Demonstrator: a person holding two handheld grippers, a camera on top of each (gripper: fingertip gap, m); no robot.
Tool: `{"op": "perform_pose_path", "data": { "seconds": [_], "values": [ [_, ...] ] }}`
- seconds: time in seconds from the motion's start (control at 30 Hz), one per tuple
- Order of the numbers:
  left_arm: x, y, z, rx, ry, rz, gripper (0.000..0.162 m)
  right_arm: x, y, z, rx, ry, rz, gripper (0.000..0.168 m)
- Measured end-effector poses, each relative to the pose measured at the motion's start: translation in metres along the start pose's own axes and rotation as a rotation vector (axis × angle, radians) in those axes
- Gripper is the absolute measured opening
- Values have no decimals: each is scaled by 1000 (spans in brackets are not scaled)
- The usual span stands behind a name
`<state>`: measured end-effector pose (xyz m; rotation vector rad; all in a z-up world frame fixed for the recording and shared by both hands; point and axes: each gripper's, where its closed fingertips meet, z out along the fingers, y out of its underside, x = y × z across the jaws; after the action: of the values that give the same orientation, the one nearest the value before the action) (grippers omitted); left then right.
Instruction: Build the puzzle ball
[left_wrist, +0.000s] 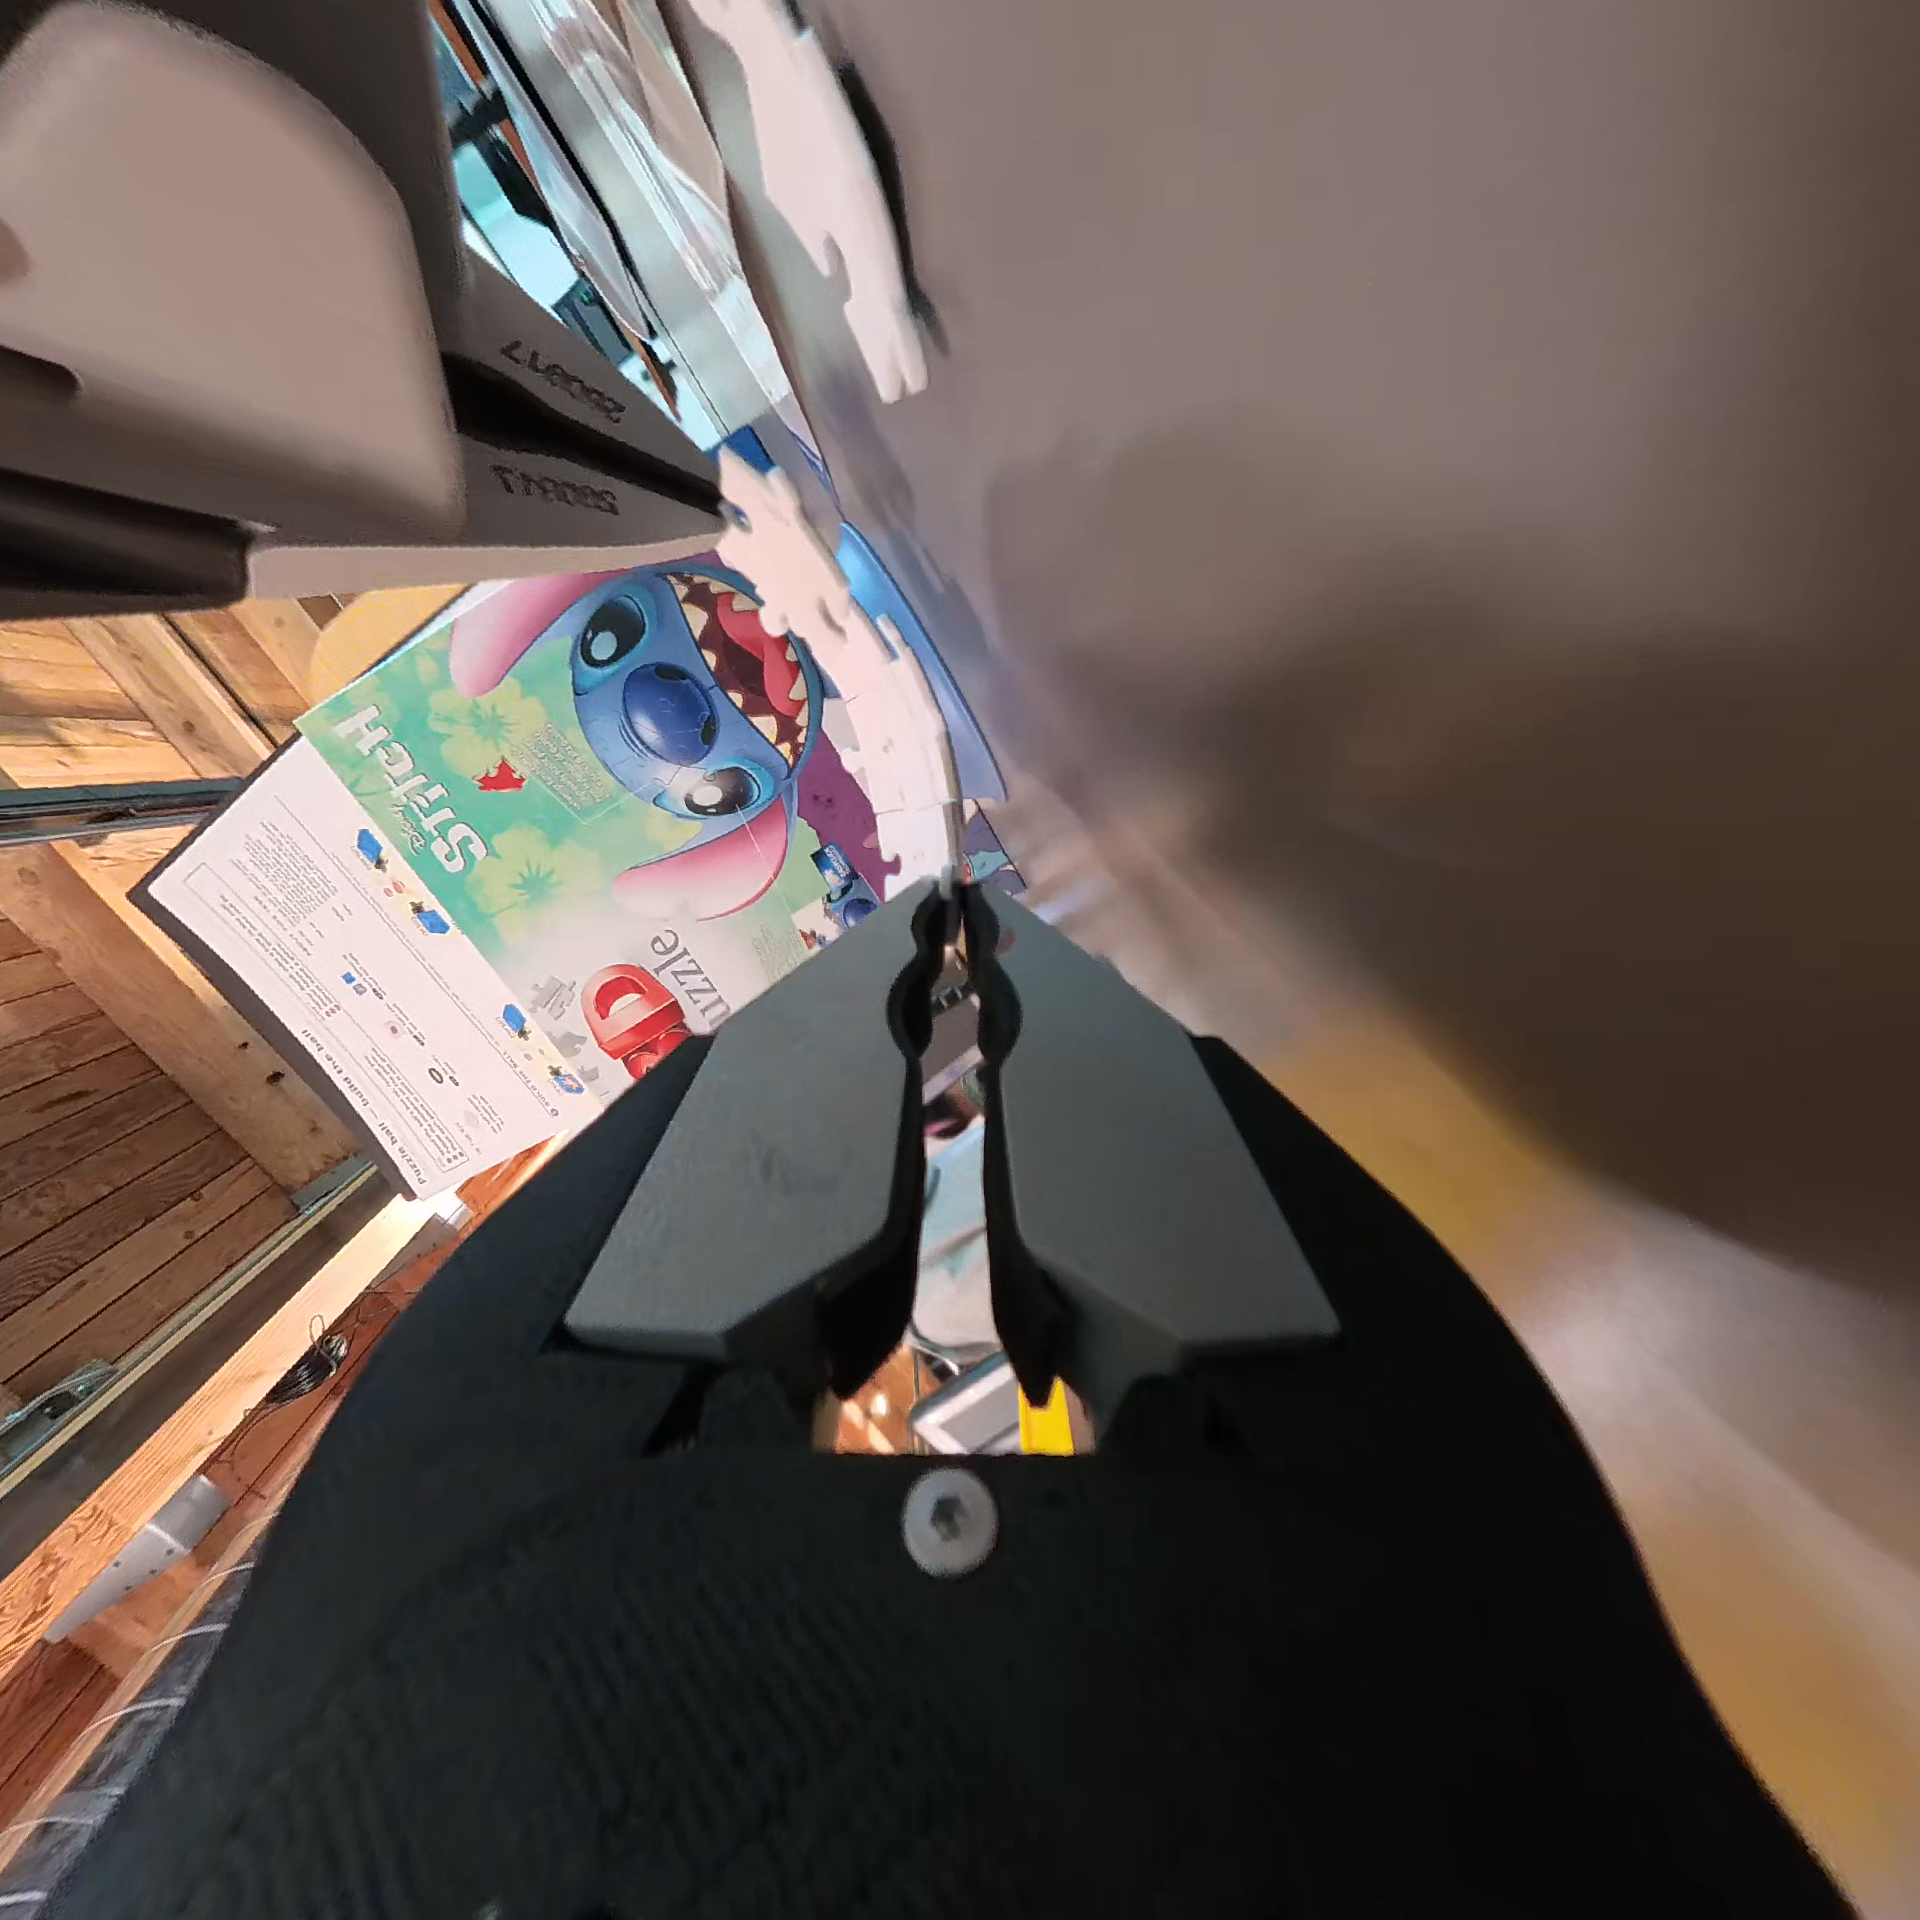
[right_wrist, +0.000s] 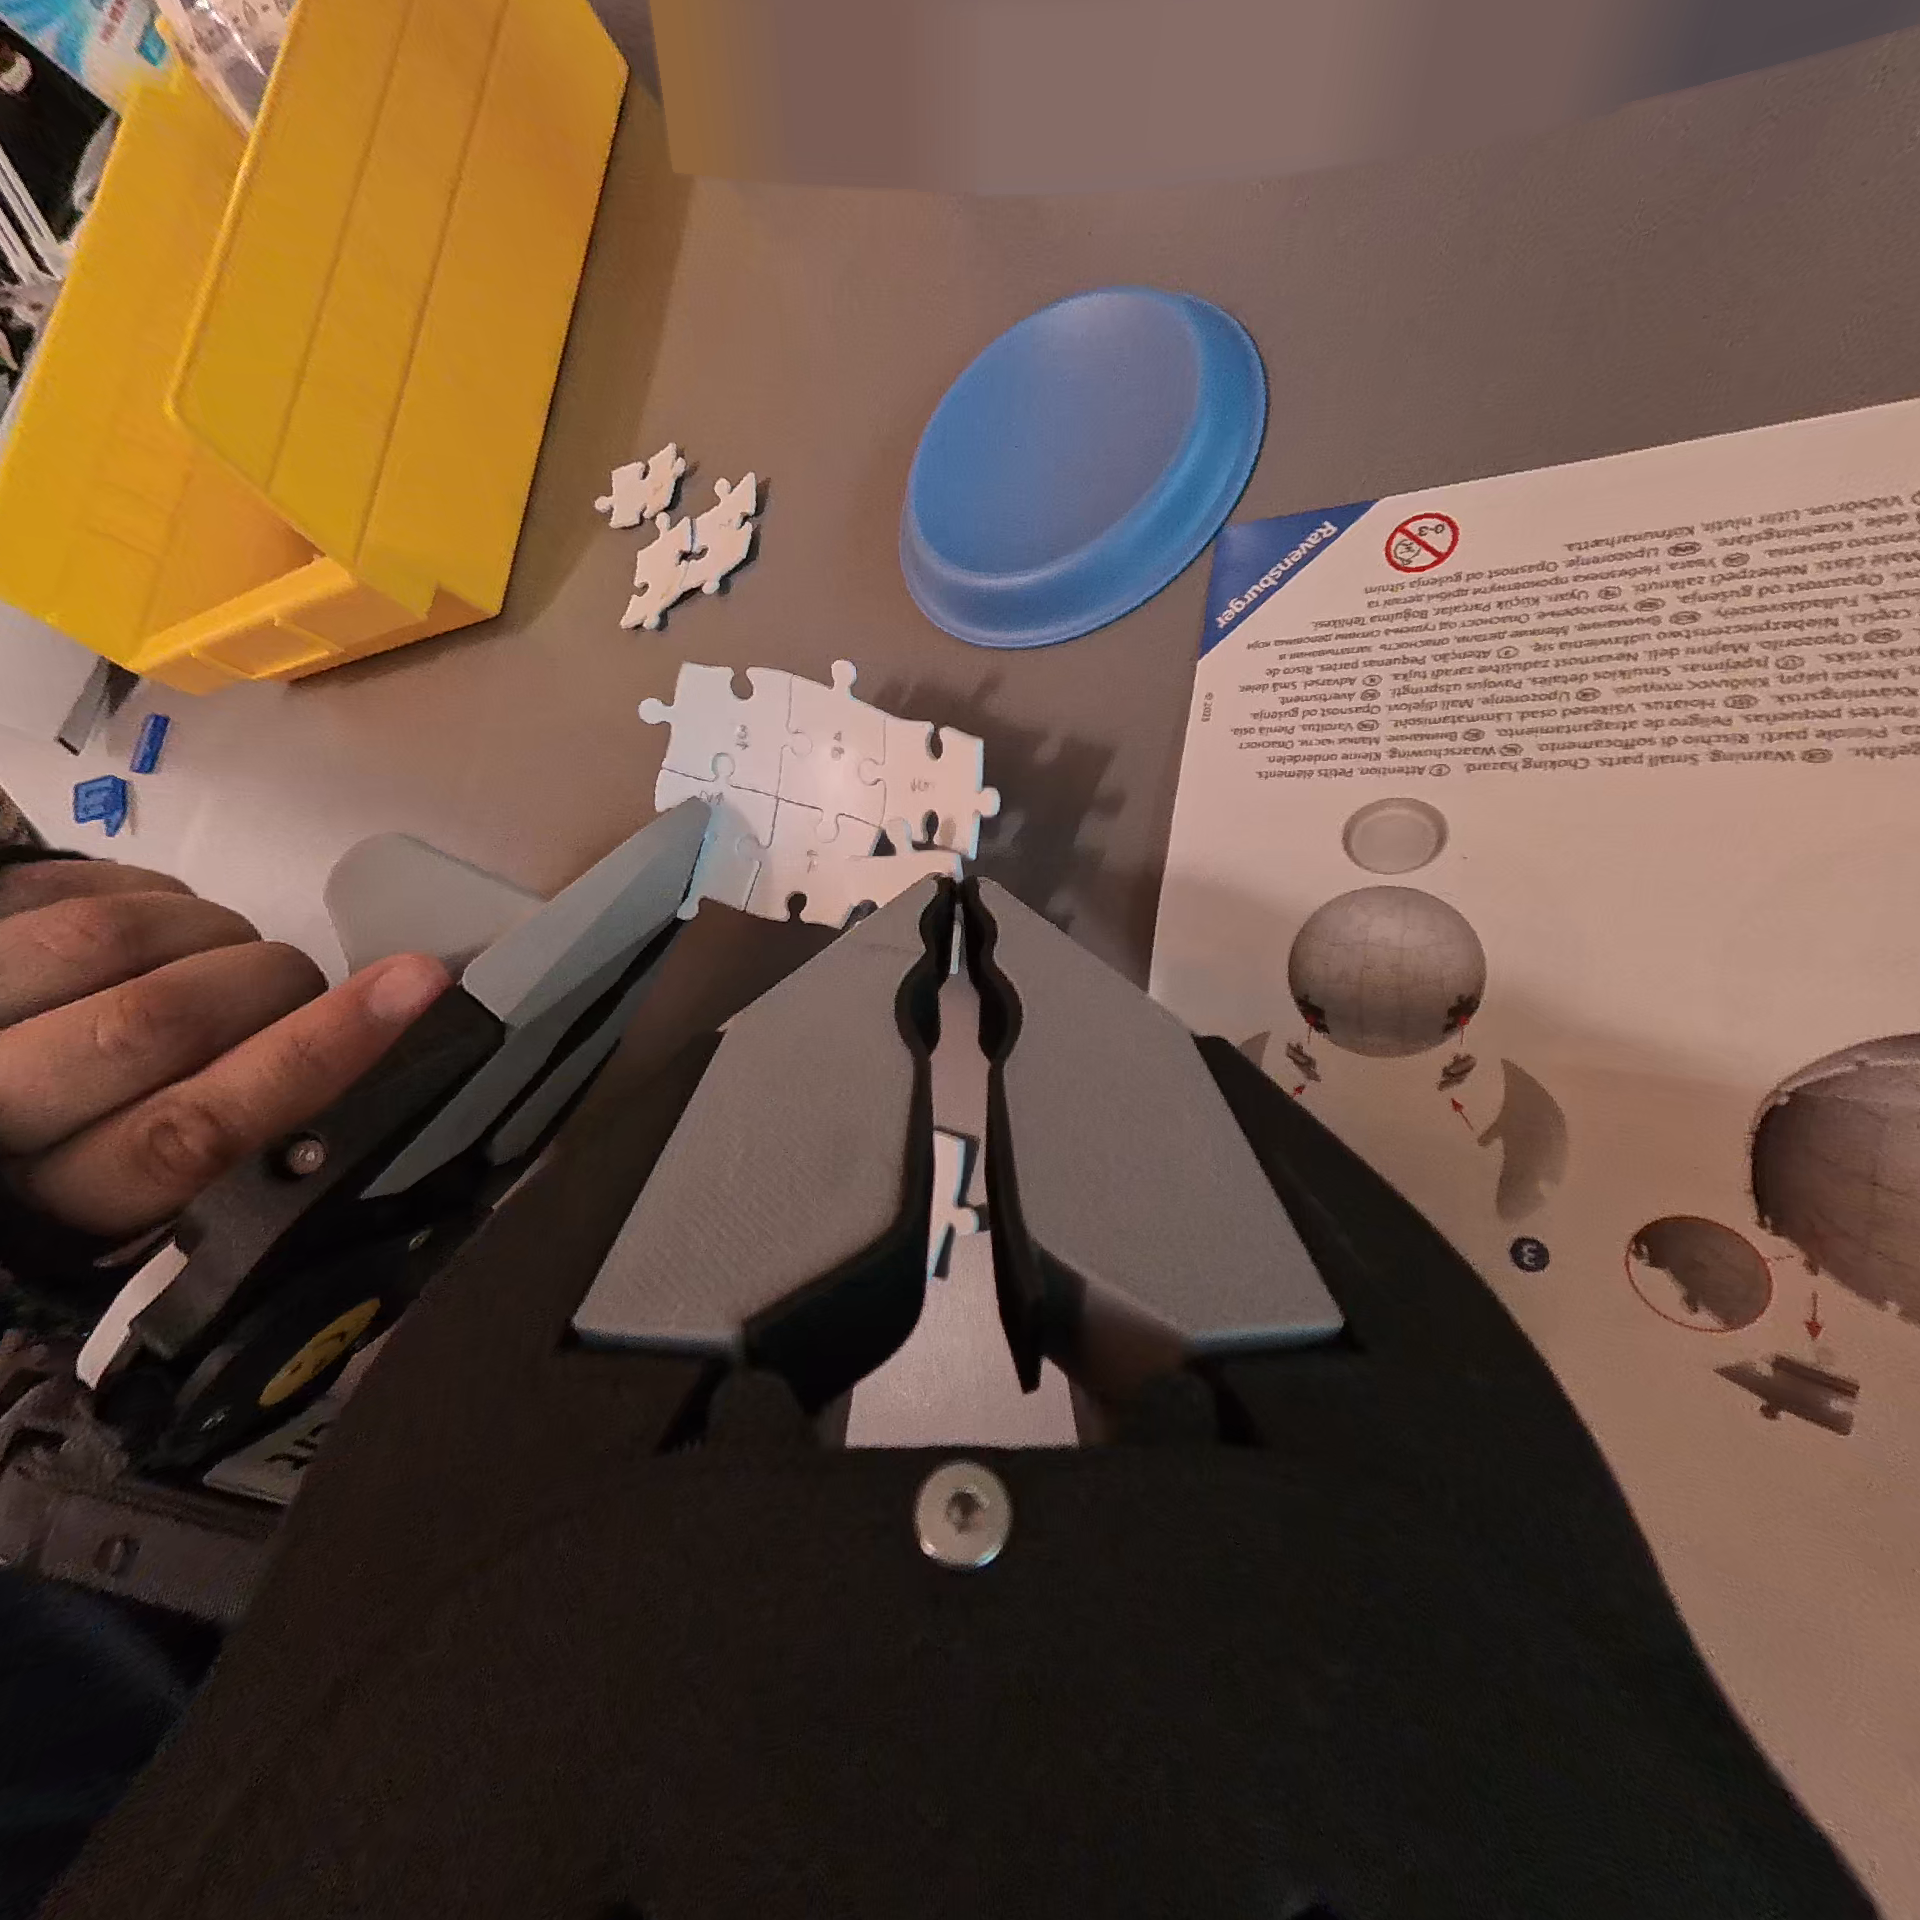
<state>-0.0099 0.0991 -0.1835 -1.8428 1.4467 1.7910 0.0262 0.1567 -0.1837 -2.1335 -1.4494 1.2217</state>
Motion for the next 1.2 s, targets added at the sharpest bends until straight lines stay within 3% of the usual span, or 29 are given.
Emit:
{"op": "perform_pose_path", "data": {
  "seconds": [0.67,1.07,1.2],
  "values": [
    [8,-8,-11,-82,108,7,0,3,8,4,13,12,58,0],
    [11,-10,-6,-50,117,-25,0,2,9,8,2,23,22,0],
    [13,-12,-2,-3,118,-36,0,5,6,8,9,47,-32,23]
  ]
}}
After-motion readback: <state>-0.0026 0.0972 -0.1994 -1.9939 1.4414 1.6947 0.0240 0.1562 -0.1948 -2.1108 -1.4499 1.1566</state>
